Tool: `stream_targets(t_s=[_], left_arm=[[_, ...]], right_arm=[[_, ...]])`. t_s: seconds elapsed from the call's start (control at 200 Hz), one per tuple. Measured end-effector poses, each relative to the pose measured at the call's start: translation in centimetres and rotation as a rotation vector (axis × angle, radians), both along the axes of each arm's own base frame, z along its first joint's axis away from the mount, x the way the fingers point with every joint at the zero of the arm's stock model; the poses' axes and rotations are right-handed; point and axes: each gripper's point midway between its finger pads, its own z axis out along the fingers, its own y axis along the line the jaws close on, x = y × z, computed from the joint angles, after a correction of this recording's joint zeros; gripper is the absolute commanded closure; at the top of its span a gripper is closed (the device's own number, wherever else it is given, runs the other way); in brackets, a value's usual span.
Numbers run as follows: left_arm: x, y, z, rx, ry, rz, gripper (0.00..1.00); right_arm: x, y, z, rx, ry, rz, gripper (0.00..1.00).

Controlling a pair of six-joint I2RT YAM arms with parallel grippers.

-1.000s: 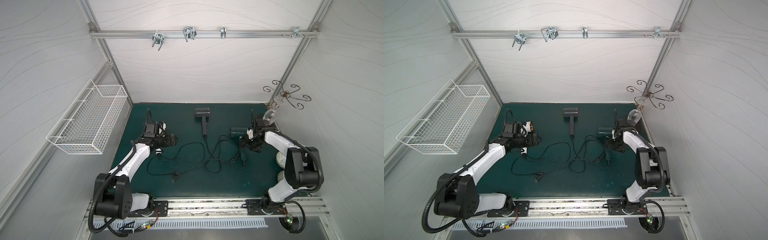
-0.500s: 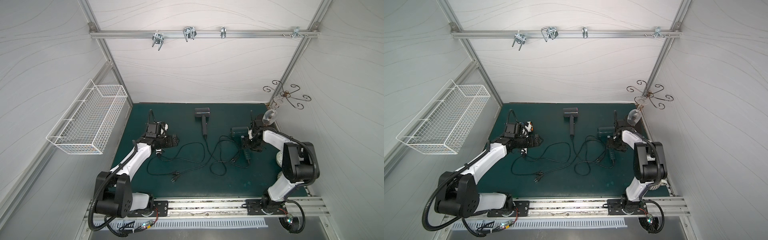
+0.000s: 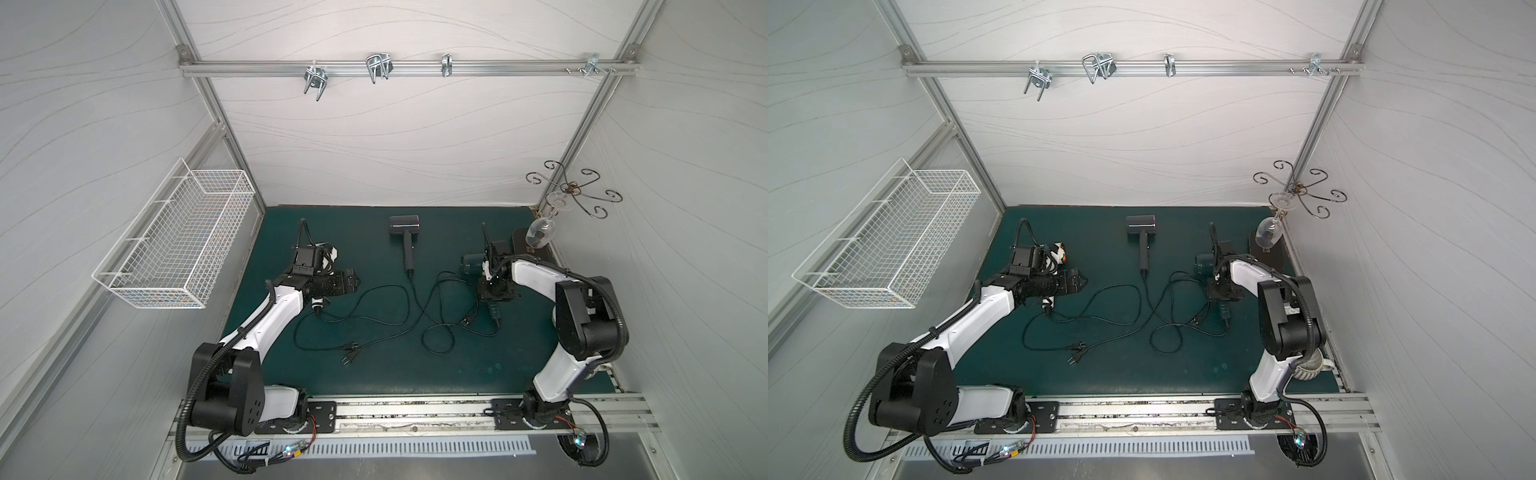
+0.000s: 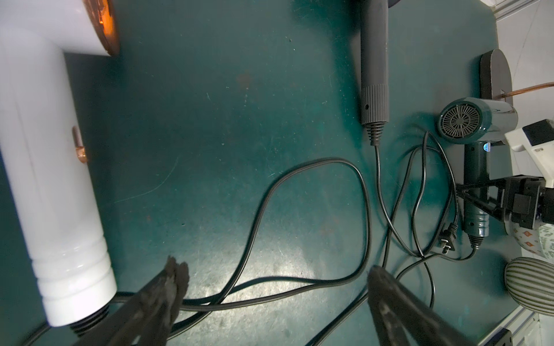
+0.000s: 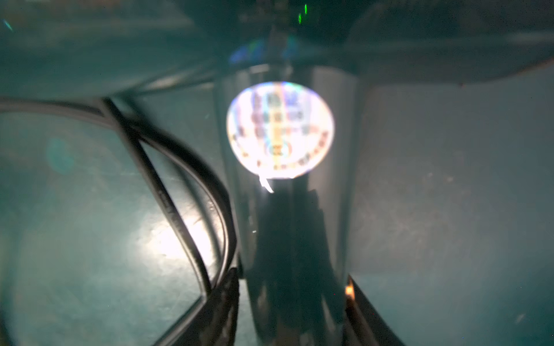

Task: Wrap the cord around the hair dryer
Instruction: Pick up the hair dryer from the center of the board.

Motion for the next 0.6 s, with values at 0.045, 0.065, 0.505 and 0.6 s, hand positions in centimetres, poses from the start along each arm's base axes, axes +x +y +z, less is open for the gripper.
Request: stream_targets(t_s=[0.045,0.065,0.505,0.6], left_arm=[[0.0,0.0,0.0,0.000,0.000,0.000,0.02],[0.0,0.0,0.0,0.000,0.000,-0.001,0.02],[0.1,-0.5,1.0,-0.014,0.001,-0.012,0.02],[0.6,-0.6,2.2,-0.019,-0.015,-0.015,0.02]], right_arm=[[0.0,0.0,-0.1,-0.001,0.001,0.004,0.60],[0.0,0.0,-0.1,-0.002,0.002,0.004,0.61],[0.1,0.6,0.5,-0.007,-0.017,0.043,1.00],[-0.1,1.5,1.8,-0.003,-0.047,0.077,1.00]])
